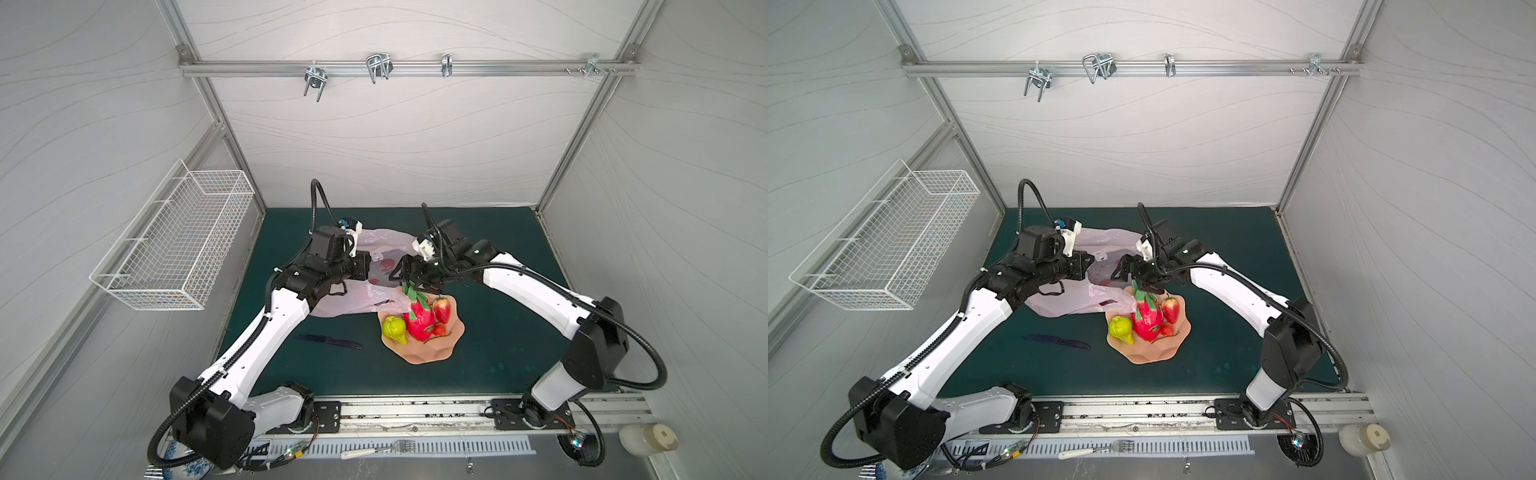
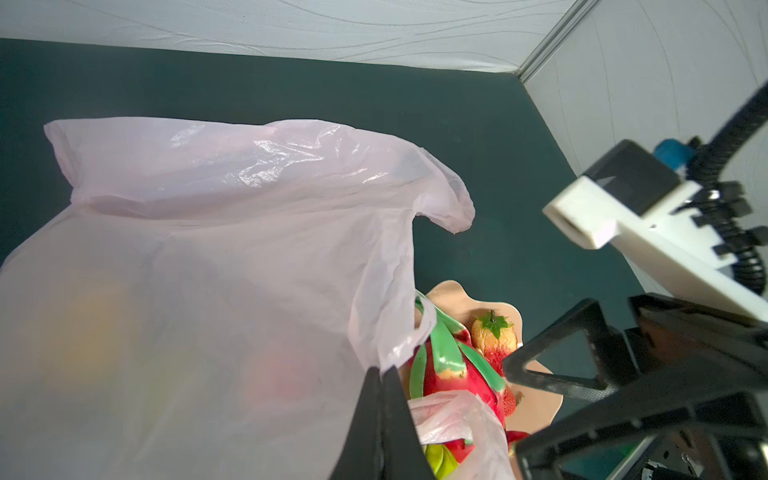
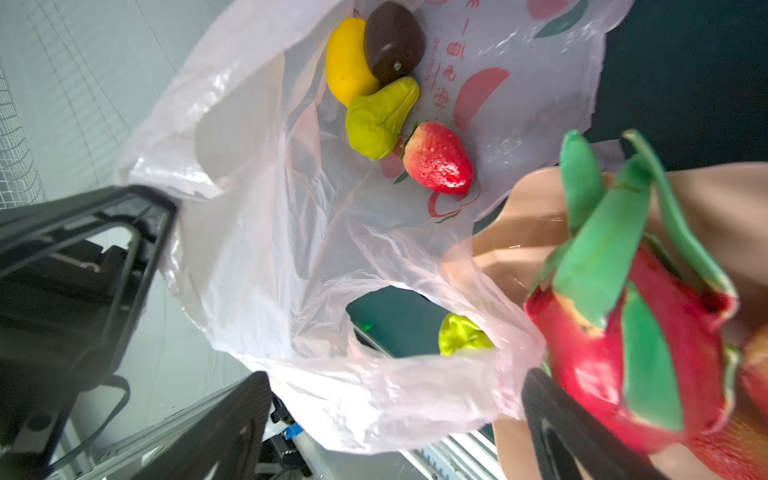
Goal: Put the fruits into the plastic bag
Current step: 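Withdraw the right gripper from the bag back over the bowl, then lower the right gripper onto the green lumpy fruit in the bowl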
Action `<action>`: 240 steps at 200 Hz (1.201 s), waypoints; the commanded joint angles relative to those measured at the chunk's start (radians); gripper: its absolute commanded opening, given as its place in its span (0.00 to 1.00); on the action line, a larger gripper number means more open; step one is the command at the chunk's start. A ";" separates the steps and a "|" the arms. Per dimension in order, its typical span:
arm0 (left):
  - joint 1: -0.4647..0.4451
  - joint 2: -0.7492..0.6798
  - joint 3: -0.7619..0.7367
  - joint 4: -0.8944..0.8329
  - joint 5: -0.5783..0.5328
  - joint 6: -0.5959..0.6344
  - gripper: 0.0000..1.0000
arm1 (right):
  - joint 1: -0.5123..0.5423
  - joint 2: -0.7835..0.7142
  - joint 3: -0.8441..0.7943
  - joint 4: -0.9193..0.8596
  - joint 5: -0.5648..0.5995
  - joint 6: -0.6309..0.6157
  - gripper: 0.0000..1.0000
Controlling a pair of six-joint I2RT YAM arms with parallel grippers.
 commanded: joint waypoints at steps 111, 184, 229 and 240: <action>0.003 -0.015 0.012 0.009 -0.003 -0.003 0.00 | 0.001 -0.453 -0.285 -0.196 0.191 -0.298 0.99; 0.003 -0.017 0.018 0.002 -0.006 -0.005 0.00 | 0.174 -0.353 -0.242 -0.150 0.181 -0.416 0.93; 0.003 -0.023 0.014 -0.005 -0.010 -0.004 0.00 | 0.306 -0.184 -0.153 -0.147 0.217 -0.499 0.87; 0.003 -0.025 0.014 -0.008 -0.010 -0.003 0.00 | 0.327 -0.144 -0.128 -0.152 0.217 -0.516 0.86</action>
